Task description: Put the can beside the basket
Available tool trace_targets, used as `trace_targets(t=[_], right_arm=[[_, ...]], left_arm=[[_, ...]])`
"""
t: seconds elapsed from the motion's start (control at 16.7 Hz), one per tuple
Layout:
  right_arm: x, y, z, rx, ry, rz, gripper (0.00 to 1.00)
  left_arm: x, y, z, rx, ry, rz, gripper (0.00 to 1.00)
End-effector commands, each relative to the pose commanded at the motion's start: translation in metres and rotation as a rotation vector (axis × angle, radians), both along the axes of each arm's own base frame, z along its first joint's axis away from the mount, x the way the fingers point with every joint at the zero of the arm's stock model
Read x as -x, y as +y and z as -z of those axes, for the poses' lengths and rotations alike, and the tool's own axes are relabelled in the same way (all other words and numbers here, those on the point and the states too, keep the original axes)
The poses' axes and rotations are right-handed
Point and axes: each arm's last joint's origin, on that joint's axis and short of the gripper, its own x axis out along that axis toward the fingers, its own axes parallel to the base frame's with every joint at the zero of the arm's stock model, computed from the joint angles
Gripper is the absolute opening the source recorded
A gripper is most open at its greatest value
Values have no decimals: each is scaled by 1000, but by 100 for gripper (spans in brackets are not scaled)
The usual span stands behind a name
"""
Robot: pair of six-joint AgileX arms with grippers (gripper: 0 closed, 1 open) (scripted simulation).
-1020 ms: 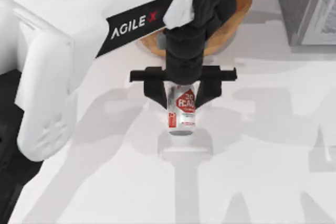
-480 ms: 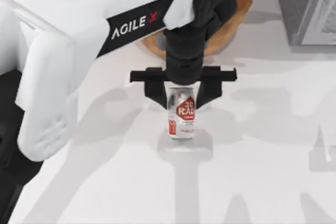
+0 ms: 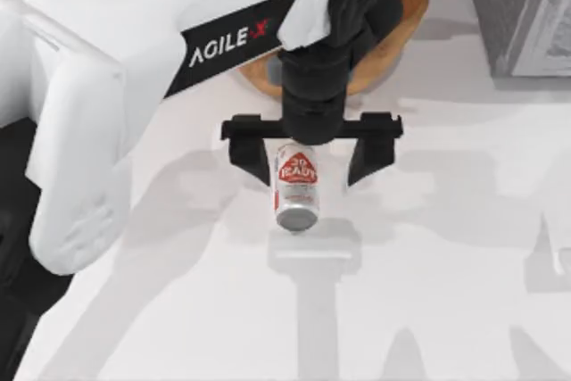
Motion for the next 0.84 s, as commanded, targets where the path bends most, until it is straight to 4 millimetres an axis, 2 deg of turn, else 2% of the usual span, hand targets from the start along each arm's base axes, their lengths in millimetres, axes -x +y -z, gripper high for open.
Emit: trace_targets(t=[0.42,0.72,0.84], right_arm=[[0,0,0,0,0,0,100],[0,0,0,0,0,0,100],[0,0,0,0,0,0,100]], left_arm=[[-1,0,-2,-4,3,-3,100],[-1,0,-35,-1,1,-1,100],[-1,1,-40,0,0,-2,100]])
